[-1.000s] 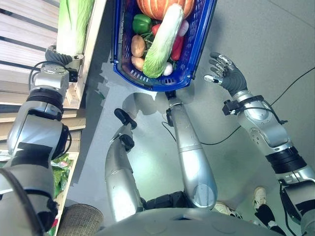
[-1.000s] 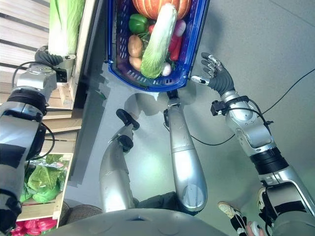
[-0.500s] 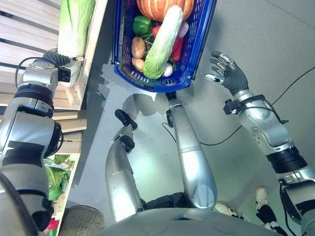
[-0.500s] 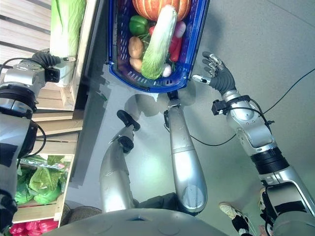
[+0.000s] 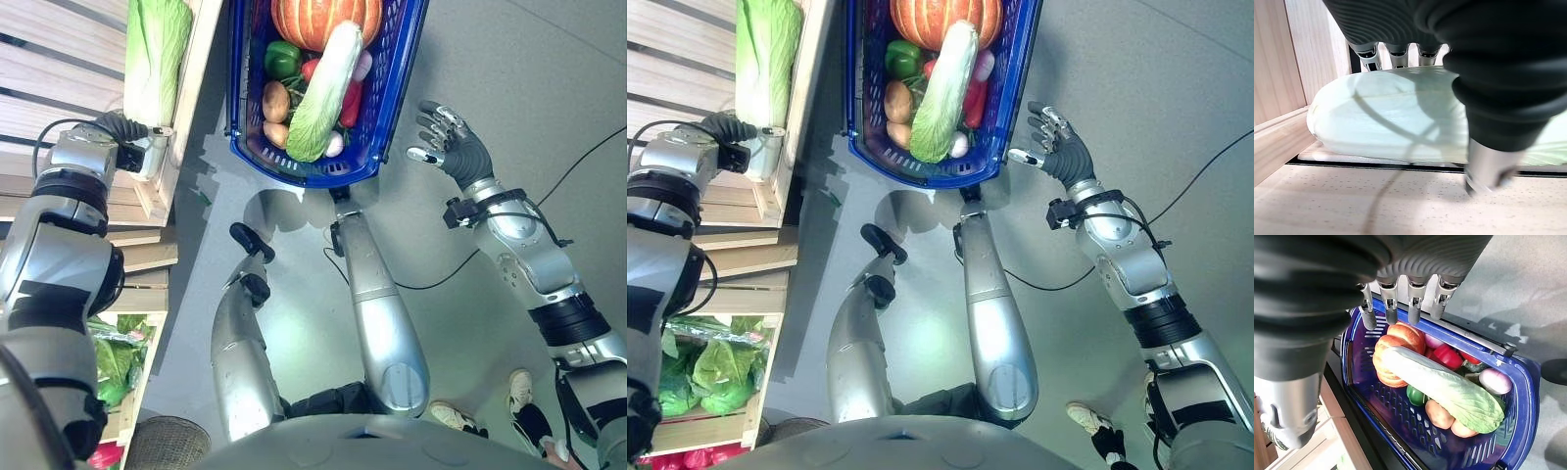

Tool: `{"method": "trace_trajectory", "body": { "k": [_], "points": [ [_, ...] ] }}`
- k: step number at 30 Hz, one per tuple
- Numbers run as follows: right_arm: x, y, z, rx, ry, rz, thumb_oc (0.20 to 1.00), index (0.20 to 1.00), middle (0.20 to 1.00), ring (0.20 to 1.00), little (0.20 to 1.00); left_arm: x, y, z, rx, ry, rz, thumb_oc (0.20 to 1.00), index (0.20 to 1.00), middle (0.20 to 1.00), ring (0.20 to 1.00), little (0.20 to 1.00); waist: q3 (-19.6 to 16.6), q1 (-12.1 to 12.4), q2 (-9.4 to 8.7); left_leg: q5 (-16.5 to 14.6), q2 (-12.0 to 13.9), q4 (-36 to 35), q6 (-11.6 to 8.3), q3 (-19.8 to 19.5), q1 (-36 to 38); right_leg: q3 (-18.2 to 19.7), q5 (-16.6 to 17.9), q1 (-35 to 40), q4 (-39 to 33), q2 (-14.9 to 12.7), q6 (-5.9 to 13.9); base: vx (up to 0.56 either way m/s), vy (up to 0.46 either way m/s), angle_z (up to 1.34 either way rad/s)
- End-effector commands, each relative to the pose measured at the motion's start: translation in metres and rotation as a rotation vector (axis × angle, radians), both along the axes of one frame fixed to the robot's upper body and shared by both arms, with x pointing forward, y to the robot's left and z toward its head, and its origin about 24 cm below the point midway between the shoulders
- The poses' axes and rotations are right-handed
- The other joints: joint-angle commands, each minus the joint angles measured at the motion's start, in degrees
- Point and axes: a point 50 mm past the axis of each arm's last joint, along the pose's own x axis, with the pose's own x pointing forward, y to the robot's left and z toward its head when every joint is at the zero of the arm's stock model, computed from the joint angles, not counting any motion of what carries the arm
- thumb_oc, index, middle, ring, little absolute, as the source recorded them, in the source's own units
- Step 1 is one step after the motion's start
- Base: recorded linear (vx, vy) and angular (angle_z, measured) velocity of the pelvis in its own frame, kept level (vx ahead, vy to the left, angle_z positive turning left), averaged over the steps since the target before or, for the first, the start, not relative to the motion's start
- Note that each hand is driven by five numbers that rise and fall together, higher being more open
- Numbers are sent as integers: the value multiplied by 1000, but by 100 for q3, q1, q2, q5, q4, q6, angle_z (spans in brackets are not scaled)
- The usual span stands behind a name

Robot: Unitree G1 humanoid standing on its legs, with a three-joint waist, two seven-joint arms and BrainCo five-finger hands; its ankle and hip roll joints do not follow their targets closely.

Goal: Pick up fruits and vegetables into the basket

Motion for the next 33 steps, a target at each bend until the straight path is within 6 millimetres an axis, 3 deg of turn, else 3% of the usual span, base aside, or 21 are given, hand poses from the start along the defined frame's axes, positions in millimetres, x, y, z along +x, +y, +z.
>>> {"method": "trace_trajectory", "body": {
  "k": [1,12,24,33],
  "points": [
    [-9,9,1,63,-40,34,1000,1000,1000,1000,1000,8,-107,-90,-350,119,-273,200,200,200,200,200,-127,-209,-306,-422,36,596,-18,150,-265,78,-206,42,-75,232,280,0,0,0],
    [-18,12,-6,50,-76,55,1000,1000,1000,1000,1000,6,-103,-88,-404,-68,-160,200,200,200,200,200,-127,-59,-213,-389,-49,476,13,64,206,5,-324,526,-67,129,254,-2,21,2],
    [-29,32,14,8,-169,205,1000,1000,1000,1000,1000,-12,-80,-104,-329,-162,-97,200,200,200,200,200,-127,266,-121,-397,-176,188,60,-106,1386,-294,-399,1854,-405,-160,311,1,45,11],
    [-22,59,33,25,-162,294,1000,1000,1000,1000,1000,-21,-75,-89,-58,-363,-120,200,200,200,200,200,-127,699,-81,-410,-268,97,108,-318,2087,-539,-372,2840,-660,-379,348,7,9,12]
  ]
}}
